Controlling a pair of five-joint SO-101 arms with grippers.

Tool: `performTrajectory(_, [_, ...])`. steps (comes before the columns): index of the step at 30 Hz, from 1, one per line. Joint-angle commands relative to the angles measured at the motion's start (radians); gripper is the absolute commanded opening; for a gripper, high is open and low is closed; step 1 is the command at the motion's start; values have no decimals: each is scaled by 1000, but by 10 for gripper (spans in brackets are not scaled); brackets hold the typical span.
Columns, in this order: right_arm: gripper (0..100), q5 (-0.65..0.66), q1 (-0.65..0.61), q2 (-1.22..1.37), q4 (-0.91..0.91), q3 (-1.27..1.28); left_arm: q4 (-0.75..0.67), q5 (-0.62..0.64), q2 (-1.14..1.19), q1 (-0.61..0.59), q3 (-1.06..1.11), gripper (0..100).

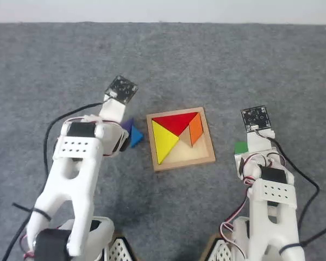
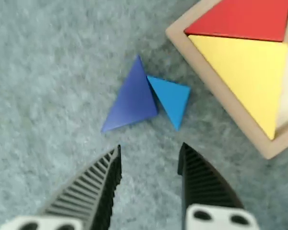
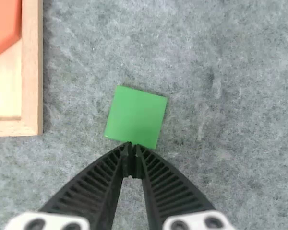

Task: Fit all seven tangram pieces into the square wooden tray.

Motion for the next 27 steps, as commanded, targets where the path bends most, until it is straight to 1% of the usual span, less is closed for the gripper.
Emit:
performTrajectory(1, [8, 12, -5, -38, -22, 12, -55, -18, 6, -9, 10, 195])
performTrajectory(4, [8, 12, -5, -38, -22, 15, -51, -5, 100, -9, -22, 195])
performTrajectory(7, [8, 12, -5, -38, -22, 15, -49, 71, 176, -8, -87, 195])
performTrajectory(9, [8, 12, -5, -38, -22, 15, -49, 97, 221, -2, -136, 195])
performTrajectory(17, [8, 12, -2, -38, -22, 15, -48, 104, 384, 66, -254, 195])
performTrajectory(19, [9, 12, -4, -38, -22, 14, -48, 130, 419, 75, -278, 195])
performTrajectory(27, [9, 12, -4, -38, -24, 14, -51, 166, 476, 110, -337, 195])
